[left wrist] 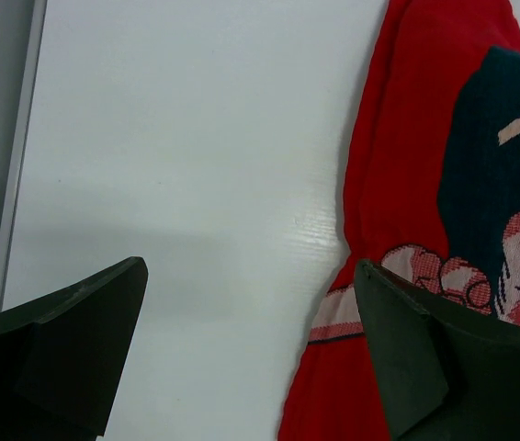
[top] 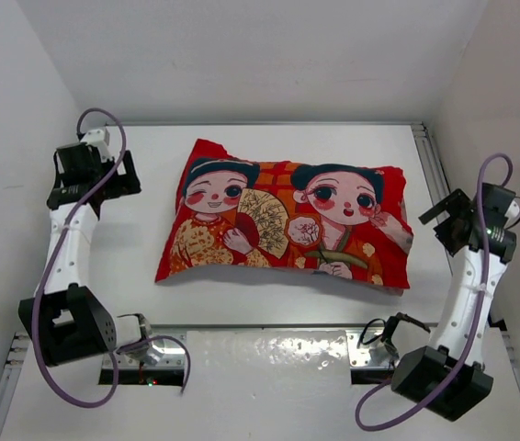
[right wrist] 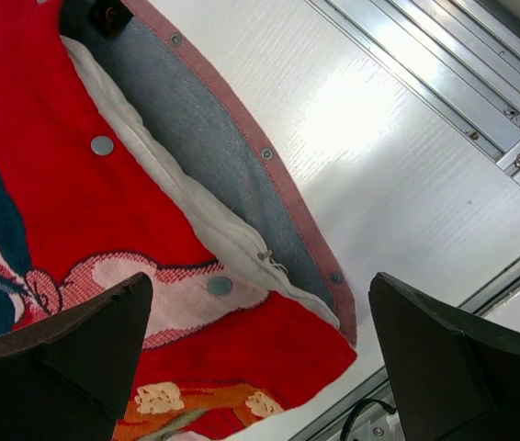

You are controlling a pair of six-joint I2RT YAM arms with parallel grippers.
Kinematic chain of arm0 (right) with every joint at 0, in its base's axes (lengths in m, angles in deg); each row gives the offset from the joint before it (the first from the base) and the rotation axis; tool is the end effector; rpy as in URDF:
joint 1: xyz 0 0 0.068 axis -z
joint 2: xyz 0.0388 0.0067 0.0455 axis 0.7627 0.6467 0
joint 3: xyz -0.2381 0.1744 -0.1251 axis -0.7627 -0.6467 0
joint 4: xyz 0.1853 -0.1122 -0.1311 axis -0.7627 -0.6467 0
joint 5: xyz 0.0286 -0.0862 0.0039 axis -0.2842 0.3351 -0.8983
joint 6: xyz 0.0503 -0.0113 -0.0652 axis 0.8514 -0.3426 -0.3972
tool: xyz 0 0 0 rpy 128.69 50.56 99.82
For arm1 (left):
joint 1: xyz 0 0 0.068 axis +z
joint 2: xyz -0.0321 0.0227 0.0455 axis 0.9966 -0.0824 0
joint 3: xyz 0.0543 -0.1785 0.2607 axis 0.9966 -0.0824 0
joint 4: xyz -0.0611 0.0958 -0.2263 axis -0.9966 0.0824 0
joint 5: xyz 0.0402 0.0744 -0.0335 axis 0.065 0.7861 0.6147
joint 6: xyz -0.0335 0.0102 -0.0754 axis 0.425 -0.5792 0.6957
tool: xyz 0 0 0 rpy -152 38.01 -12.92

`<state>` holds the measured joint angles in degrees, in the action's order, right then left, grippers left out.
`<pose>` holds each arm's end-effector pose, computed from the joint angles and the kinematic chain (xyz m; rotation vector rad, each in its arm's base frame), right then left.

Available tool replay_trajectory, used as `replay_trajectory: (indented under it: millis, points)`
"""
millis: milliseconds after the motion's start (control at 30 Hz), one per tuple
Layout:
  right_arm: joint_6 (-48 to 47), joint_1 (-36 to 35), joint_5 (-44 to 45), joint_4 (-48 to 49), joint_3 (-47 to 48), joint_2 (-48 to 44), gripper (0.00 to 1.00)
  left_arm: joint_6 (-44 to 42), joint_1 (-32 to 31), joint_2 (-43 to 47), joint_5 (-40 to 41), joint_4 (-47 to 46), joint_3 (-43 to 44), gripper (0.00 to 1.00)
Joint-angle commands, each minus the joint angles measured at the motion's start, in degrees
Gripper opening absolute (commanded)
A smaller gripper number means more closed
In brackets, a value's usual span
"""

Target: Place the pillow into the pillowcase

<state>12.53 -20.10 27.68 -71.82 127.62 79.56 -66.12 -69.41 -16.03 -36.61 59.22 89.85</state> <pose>0.1500 -0.0887 0.3263 1.2905 2.0702 -0.0203 0.2757 0.0671 0.3470 -0.1488 2.2115 0.0262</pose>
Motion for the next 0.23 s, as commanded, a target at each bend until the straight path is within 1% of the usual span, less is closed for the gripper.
replay_trajectory:
  millis: [0,100,200]
  points:
    - [0.1,-0.6,-0.4,-0.9,-1.1,-2.8,0.99,0.5,0.2,2.8,0.1,-1.8,-1.0,0.94]
    - [-0.6,-1.0,-2.1,-1.4,-2.3,-4.8,0.99,0.6,0.1,3.7,-0.5,-2.0,-1.7,0.94]
    - [-0.6,-1.7,-1.8,-1.1,-3.5,-7.3,0.99,1.0,0.1,4.7,-1.2,-1.8,-2.0,0.94]
